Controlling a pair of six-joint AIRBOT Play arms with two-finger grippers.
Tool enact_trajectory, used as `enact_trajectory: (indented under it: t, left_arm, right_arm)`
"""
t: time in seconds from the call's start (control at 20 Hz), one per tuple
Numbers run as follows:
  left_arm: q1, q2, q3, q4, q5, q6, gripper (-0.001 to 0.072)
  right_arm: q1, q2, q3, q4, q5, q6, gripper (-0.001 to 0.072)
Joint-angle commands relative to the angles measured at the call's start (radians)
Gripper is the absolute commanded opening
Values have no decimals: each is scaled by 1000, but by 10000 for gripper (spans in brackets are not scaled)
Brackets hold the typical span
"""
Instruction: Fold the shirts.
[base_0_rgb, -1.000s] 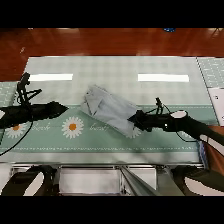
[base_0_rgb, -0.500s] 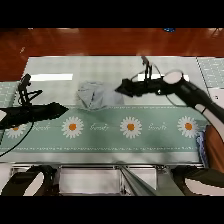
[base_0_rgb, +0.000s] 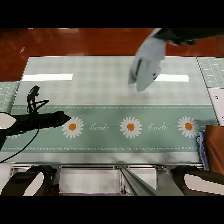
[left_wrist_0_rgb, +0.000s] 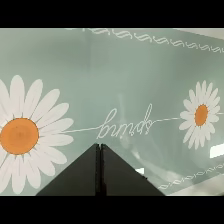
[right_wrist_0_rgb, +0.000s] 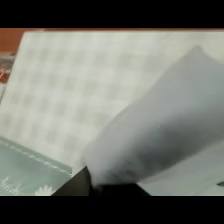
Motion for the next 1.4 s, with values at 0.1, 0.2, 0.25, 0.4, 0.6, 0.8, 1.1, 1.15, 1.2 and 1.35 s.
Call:
enact_trajectory:
  t: [0.1,0.2,0.25,0.4,0.6,0.8,1.1,1.15,1.2,1.35]
  left_arm:
    - [0,1,-8,-1,-9,0,17]
    - [0,0,-8,0,-4,0,17]
    - [0,1,-8,0,2,0,17]
    - [0,0,-8,0,16,2,17]
    - [0,0,-8,0,82,31,17]
    - [0,0,-8,0,133,31,17]
    - [0,0,-8,0,186,30,17]
    - [0,-1,-8,0,191,30,17]
    - [0,-2,-8,0,198,30,17]
    - [0,-2,-8,0,211,31,17]
  right_arm:
    - [-407,63,57,42,234,25,28]
    - [-538,88,57,40,298,26,28]
    - [-599,101,56,40,325,30,28]
    - [-743,137,56,35,429,63,28]
    - [-909,189,48,-101,572,99,28]
    - [-1126,316,-129,-145,572,76,28]
    - [-1430,555,-558,-292,571,48,31]
    - [-1441,589,-597,-375,572,64,31]
    - [-1440,624,-626,-474,572,82,32]
    - [-1439,672,-656,-635,573,93,289]
